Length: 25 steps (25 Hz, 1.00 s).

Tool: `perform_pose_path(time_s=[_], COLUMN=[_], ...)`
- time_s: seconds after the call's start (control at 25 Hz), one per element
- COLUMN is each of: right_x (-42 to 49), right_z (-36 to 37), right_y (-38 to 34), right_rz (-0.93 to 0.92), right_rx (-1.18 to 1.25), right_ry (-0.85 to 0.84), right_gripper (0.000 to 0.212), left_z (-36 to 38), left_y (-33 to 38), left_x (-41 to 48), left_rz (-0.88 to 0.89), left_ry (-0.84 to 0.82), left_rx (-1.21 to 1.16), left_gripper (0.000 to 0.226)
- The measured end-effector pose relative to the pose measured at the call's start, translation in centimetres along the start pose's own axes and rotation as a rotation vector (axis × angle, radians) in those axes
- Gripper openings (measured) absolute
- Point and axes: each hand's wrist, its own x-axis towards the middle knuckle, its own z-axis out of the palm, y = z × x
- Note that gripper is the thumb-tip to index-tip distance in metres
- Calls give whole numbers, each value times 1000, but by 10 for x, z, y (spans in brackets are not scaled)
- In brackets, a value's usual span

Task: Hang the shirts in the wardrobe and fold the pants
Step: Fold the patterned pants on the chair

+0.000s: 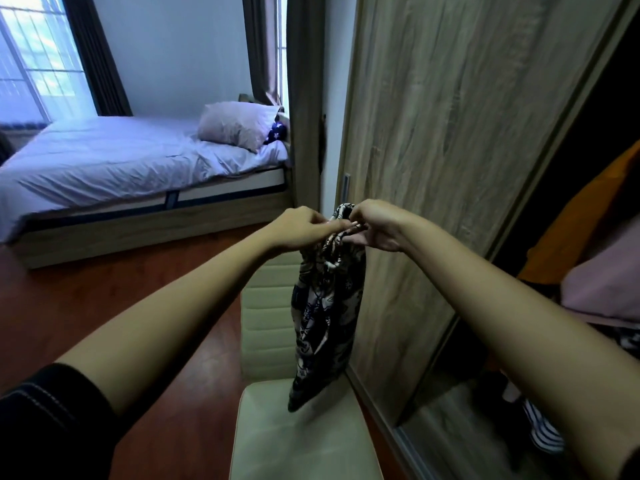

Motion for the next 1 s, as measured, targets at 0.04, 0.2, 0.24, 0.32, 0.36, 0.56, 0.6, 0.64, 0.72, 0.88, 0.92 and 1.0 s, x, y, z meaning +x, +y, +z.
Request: perform_pose_path(time_s=[0.04,0.2,0.24,0.32,0.36,0.56,0.6,0.64,0.72,0.88,0.92,1.0], right_x=[0,10,12,15,13,17,17,17,10,5,4,0], right_z=[1,-10,-17,-32,-39,-42,-42,-43,-46,-51,-50,-44], right_y=[-1,11,18,35,41,43,39,36,33,56,69,96], right_rz=[0,-117,-237,-440,-495,-751,-762,-769,-763,-867,-879,-790], right_rx=[126,-230,-745,-1582,-1784,-1631,-1546,-1471,-1315,-882,-685,-295], right_ry=[12,74,90,139,206,197,172,136,84,156,172,141], right_gripper=[30,23,24,50,60,49,41,33,29,44,48,58], left_z=[5,16,12,2,-1,21,21,20,15,7,2,-13], left_y=[-1,-10,-11,-13,-13,-9,-9,-10,-14,-1,8,23], left_x=[1,11,13,13,12,7,5,3,1,-1,-3,-6], left_rz=[25,141,153,152,142,216,248,288,345,406,419,442], left_ry=[-7,40,36,19,9,76,117,169,260,309,307,316], left_rx=[94,418,450,500,560,823,803,794,816,825,812,745], left_gripper=[57,52,48,43,43,30,28,28,36,63,61,57])
